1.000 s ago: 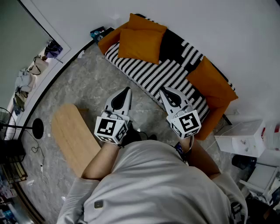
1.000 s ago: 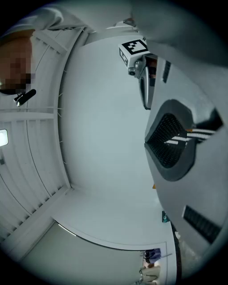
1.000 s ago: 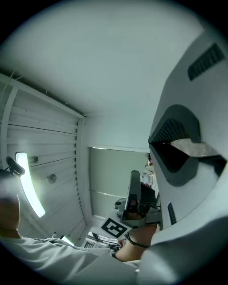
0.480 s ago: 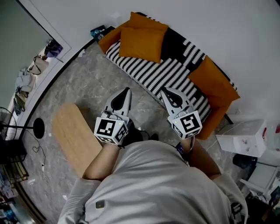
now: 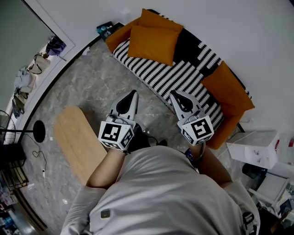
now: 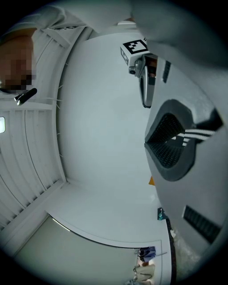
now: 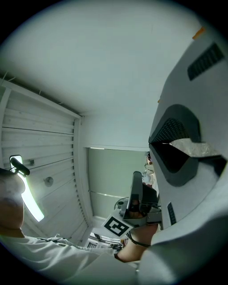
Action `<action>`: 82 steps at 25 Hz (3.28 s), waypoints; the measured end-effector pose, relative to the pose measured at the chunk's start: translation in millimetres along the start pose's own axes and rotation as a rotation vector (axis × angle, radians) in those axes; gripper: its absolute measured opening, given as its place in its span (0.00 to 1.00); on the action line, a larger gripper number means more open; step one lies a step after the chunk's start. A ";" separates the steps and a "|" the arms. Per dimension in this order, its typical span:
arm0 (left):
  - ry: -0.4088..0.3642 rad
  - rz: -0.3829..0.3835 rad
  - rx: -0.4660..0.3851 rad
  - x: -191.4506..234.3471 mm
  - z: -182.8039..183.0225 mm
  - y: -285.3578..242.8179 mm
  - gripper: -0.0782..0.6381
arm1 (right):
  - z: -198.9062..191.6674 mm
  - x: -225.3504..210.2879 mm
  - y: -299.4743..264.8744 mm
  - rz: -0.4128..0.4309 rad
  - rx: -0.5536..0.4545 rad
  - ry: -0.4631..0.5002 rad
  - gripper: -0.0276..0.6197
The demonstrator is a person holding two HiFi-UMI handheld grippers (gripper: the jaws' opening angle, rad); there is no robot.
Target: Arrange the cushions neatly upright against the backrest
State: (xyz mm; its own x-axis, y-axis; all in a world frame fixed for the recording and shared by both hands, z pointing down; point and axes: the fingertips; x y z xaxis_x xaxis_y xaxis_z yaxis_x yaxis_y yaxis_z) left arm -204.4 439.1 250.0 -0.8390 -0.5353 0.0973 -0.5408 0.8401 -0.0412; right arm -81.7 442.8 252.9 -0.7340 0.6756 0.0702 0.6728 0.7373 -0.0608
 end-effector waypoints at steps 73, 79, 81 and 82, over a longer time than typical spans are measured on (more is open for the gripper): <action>-0.022 -0.102 0.107 232.7 15.0 -414.7 0.12 | -16.7 -338.6 -322.0 -0.043 0.044 -0.043 0.08; -0.023 -0.162 0.123 249.4 14.4 -467.4 0.12 | -25.0 -371.4 -348.8 -0.069 0.076 -0.049 0.08; -0.021 -0.182 0.129 256.3 13.1 -488.8 0.12 | -30.2 -385.9 -359.8 -0.079 0.087 -0.053 0.08; -0.017 -0.195 0.134 259.4 11.9 -499.2 0.12 | -33.3 -394.0 -365.5 -0.087 0.092 -0.063 0.08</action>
State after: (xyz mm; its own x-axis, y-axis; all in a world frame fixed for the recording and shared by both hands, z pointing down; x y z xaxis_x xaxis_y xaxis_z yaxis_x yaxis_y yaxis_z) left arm -152.8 -120.3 284.0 -0.7185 -0.6885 0.0991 -0.6946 0.7025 -0.1552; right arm -35.3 -92.9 280.6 -0.7952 0.6061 0.0170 0.5975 0.7881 -0.1480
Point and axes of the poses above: the fingertips, and each gripper's own axes: y backward along the fingers, x to its left, z out of its top, and after that the axes turned 1 degree about -y, right-handed
